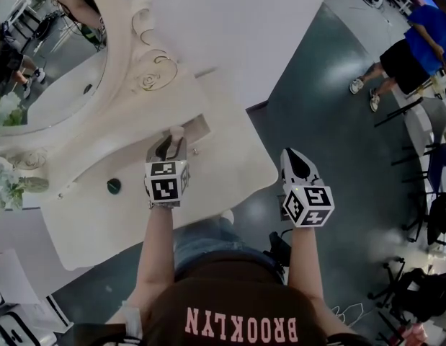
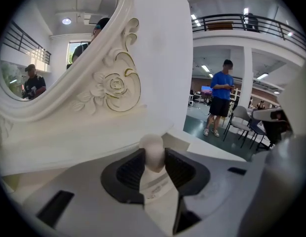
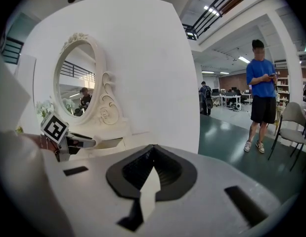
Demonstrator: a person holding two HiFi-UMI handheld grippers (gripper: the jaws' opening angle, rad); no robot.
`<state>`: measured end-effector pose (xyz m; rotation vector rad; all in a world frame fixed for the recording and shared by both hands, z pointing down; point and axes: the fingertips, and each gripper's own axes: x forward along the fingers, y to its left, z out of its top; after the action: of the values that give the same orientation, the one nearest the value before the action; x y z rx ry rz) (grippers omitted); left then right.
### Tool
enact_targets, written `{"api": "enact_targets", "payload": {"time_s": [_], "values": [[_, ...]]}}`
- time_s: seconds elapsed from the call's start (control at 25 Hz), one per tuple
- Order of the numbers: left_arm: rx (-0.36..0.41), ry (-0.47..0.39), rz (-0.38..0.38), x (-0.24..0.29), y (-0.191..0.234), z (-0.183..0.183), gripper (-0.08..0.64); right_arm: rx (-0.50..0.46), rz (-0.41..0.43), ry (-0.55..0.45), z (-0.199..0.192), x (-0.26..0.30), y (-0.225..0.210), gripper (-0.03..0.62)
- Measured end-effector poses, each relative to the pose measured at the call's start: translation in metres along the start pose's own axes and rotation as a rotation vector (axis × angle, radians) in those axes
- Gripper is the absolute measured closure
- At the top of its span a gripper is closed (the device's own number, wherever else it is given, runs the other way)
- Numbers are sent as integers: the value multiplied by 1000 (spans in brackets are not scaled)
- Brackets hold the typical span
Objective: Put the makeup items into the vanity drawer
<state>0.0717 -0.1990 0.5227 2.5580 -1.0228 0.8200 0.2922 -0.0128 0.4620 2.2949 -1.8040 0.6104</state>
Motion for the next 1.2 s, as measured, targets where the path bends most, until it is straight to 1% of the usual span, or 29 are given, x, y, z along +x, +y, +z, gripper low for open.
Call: {"api": "enact_targets", "payload": {"time_s": [0.16,0.32,0.44,0.56,0.8,1.0,1.2], "values": [[6,27,10,8,1,-8,429,-2,1,15,-3,3,-1,594],[-6,26,13,11,2,-9,421,2,8,23,-5,6,-2,594],[-7,31,20,10,4,-9,379,8,16,23,-6,8,-2,594],[0,39,36,5,7,-11,373,15,32,17,-5,11,0,594],[-12,21,90,-15,15,-13,374,24,98,-18,2,15,11,594],[-45,-9,151,-41,27,-20,373,11,159,-34,6,15,26,594],[-93,-37,212,-67,43,-31,373,-8,212,-40,7,14,43,594]]}}
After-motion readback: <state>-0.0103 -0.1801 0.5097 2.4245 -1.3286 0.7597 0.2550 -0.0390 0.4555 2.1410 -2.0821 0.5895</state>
